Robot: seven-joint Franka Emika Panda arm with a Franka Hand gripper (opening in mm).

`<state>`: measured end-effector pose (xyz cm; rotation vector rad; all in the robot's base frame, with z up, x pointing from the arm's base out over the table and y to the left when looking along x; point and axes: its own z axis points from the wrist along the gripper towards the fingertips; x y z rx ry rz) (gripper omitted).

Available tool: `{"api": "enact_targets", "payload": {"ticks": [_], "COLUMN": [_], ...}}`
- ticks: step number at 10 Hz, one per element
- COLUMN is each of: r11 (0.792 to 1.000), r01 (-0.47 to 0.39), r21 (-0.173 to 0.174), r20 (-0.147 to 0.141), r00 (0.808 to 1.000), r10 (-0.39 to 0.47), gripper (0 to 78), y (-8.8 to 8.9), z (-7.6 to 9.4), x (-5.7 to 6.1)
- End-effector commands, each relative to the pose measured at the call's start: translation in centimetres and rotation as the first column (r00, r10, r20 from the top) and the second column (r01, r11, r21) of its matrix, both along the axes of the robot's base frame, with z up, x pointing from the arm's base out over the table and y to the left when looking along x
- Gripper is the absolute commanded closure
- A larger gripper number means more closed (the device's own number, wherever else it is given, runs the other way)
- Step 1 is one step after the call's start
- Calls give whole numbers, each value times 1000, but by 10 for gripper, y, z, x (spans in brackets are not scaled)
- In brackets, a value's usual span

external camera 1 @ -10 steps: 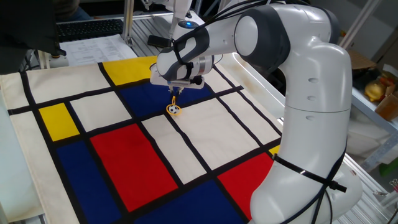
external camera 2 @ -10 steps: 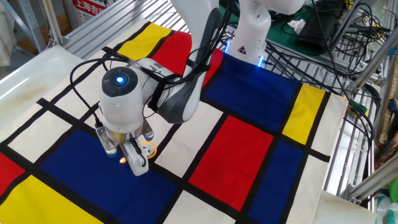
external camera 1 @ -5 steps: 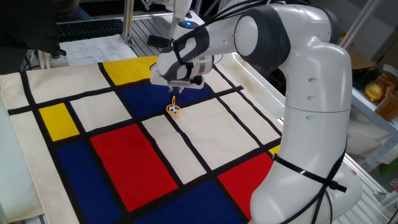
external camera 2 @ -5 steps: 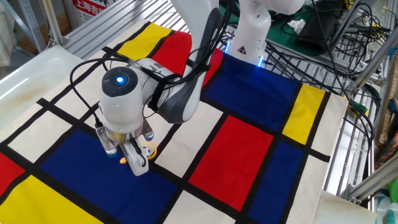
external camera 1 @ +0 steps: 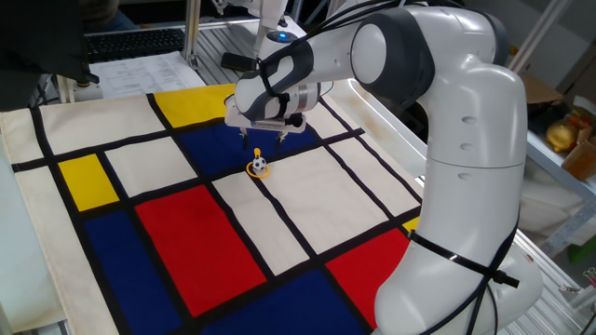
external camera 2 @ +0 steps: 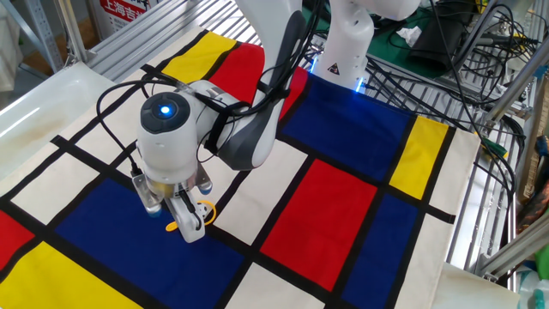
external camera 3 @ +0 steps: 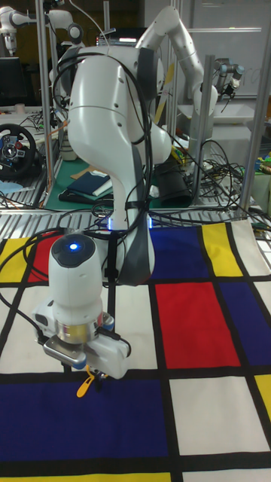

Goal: Attach the bubble ring to the ball

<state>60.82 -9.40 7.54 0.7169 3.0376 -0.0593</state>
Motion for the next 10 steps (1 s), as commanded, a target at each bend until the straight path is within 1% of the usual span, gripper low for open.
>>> {"api": "enact_targets", "payload": {"ticks": [1,4,5,6,7,9,10], "r11": [1000,1000,1000,997,994,984,983], "r01": [11,11,-17,-71,-104,-174,-179], "r21": [-1,-1,5,31,38,48,49], "r20": [6,6,-17,-18,-19,-39,-40], "r00": [1000,1000,1000,997,994,984,983], "r10": [-11,-11,17,71,105,176,181], "gripper": [1,1,1,1,1,1,1], "y": [-1,-1,2,0,0,1,1], "z": [2,2,18,26,31,43,44], "x": [1,1,-5,-7,-9,-14,-15]}}
